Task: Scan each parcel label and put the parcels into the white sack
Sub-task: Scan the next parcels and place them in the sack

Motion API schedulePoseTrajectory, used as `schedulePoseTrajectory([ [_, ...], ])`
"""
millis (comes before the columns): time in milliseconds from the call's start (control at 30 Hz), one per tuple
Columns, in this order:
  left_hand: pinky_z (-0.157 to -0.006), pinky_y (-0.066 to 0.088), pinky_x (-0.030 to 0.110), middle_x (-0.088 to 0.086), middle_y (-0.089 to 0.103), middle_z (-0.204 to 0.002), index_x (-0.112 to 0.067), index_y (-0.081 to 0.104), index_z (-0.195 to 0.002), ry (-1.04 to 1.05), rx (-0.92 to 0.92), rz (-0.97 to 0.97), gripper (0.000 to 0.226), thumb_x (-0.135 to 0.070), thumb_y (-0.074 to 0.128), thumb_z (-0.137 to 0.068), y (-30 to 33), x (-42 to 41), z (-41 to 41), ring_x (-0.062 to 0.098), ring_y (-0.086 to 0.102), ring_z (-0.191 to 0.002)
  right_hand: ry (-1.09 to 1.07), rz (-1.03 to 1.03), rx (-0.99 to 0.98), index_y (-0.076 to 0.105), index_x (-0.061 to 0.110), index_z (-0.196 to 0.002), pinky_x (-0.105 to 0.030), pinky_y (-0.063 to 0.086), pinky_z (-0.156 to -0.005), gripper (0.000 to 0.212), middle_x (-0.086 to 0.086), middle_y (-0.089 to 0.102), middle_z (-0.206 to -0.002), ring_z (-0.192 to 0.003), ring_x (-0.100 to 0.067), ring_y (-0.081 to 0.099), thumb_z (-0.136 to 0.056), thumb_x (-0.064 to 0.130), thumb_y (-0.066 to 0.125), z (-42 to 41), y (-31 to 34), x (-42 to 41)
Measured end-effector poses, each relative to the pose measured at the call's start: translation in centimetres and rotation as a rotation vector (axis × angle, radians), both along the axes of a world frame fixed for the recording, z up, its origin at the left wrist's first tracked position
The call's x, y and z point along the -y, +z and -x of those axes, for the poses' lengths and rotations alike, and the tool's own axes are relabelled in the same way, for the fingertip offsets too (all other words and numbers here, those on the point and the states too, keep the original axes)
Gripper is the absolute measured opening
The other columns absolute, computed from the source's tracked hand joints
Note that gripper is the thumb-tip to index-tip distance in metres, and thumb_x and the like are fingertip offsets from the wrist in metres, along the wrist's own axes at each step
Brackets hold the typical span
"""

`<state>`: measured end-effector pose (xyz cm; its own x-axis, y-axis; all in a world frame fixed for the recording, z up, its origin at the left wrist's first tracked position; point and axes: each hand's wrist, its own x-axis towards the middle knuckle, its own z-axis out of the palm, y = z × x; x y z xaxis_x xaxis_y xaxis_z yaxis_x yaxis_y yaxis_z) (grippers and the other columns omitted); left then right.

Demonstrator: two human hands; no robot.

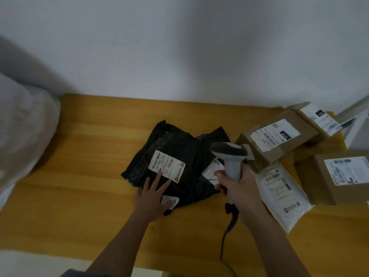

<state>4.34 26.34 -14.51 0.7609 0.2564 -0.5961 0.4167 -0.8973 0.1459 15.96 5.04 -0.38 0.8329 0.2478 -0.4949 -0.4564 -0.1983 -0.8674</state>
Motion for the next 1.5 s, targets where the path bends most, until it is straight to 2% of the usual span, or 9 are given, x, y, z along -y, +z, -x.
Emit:
schedulePoseTrajectory([
  [167, -0.120, 0.016, 0.049, -0.005, -0.010, -0.164, -0.034, 0.029, -0.151, 0.190, 0.032, 0.040, 0.069, -0.065, 0.047, -0.091, 0.1, 0.4, 2.1, 0.029, -0.004, -0.151, 0.082, 0.039, -0.015, 0.053, 0.036, -0.103, -0.023, 0.051, -0.062, 0.030, -0.003, 0.068, -0.097, -0.060, -0.006, 0.065, -0.093, 0.011, 0.064, 0.6, 0.4, -1.6],
  [267, -0.108, 0.038, 0.041, 0.005, 0.011, -0.161, -0.020, 0.066, -0.105, 0.393, 0.176, 0.043, 0.037, -0.052, 0.061, -0.089, 0.6, 0.3, 3.3, 0.030, 0.029, -0.142, 0.147, 0.060, -0.023, 0.054, 0.033, -0.102, -0.020, 0.050, -0.058, 0.025, -0.002, 0.068, -0.093, -0.057, -0.006, 0.064, -0.093, 0.012, 0.064, 0.8, 0.7, -2.5],
  [333, -0.097, 0.045, 0.040, 0.014, 0.020, -0.151, -0.012, 0.060, -0.094, 0.612, 0.225, -0.029, 0.035, -0.044, 0.070, -0.085, 0.4, 0.1, 4.6, 0.033, 0.037, -0.130, 0.224, 0.097, -0.010, 0.058, 0.022, -0.104, -0.019, 0.049, -0.054, 0.016, -0.006, 0.066, -0.085, -0.054, -0.007, 0.061, -0.092, 0.014, 0.066, 1.0, 1.0, -3.0],
  [500, -0.097, 0.043, 0.052, 0.025, 0.025, -0.145, 0.002, 0.027, -0.137, 1.508, 0.341, 0.217, 0.094, -0.030, 0.086, -0.072, 1.4, 0.0, 6.0, 0.044, 0.036, -0.129, 0.458, 0.149, -0.014, 0.058, 0.016, -0.100, -0.023, 0.046, -0.055, 0.023, -0.010, 0.059, -0.075, -0.052, -0.007, 0.056, -0.092, 0.037, 0.063, 1.1, 2.6, -4.5],
  [633, -0.074, 0.054, 0.047, 0.024, 0.062, -0.100, 0.004, 0.054, -0.111, 1.791, 0.377, 0.573, 0.048, -0.015, 0.082, -0.077, 2.3, 0.0, 5.6, 0.033, 0.061, -0.077, 0.526, 0.093, -0.052, 0.053, 0.028, -0.110, -0.027, 0.049, -0.060, 0.029, -0.003, 0.060, -0.088, -0.057, -0.009, 0.059, -0.093, 0.052, 0.052, 1.7, 4.3, -6.4],
  [733, -0.073, 0.050, 0.041, 0.010, 0.060, -0.082, 0.000, 0.057, -0.124, 1.753, 0.428, 0.667, 0.039, -0.014, 0.071, -0.089, 3.0, -0.3, 5.4, 0.027, 0.060, -0.069, 0.521, 0.068, -0.097, 0.044, 0.025, -0.121, -0.032, 0.051, -0.063, 0.034, -0.008, 0.058, -0.104, -0.060, -0.014, 0.060, -0.097, 0.050, 0.046, 1.9, 5.0, -7.3],
  [900, -0.066, 0.047, 0.039, 0.010, 0.060, -0.105, -0.011, 0.045, -0.140, 1.634, 0.558, 0.685, 0.040, -0.009, 0.051, -0.101, 3.5, -1.3, 6.0, 0.028, 0.059, -0.080, 0.535, 0.073, -0.154, 0.047, 0.020, -0.125, -0.031, 0.048, -0.059, 0.030, -0.012, 0.061, -0.099, -0.057, -0.012, 0.061, -0.103, 0.039, 0.043, 1.9, 5.6, -8.1],
  [1300, -0.060, 0.047, 0.034, 0.016, 0.061, -0.118, -0.014, 0.048, -0.136, 1.608, 0.647, 0.712, 0.036, -0.005, 0.047, -0.101, 3.0, -2.2, 7.5, 0.032, 0.060, -0.089, 0.646, -0.027, -0.048, 0.060, 0.020, -0.111, -0.032, 0.045, -0.060, 0.022, -0.022, 0.066, -0.106, -0.060, -0.017, 0.059, -0.100, 0.035, 0.048, 2.9, 9.4, -8.5],
  [1500, -0.070, 0.050, 0.039, 0.014, 0.061, -0.121, -0.015, 0.050, -0.135, 1.573, 0.671, 0.721, 0.035, -0.005, 0.047, -0.101, 4.0, -2.7, 7.8, 0.038, 0.060, -0.105, 0.679, -0.023, 0.011, 0.059, 0.013, -0.112, -0.033, 0.044, -0.058, 0.024, -0.002, 0.067, -0.089, -0.058, -0.016, 0.057, -0.101, 0.031, 0.048, 3.0, 11.5, -8.2],
])
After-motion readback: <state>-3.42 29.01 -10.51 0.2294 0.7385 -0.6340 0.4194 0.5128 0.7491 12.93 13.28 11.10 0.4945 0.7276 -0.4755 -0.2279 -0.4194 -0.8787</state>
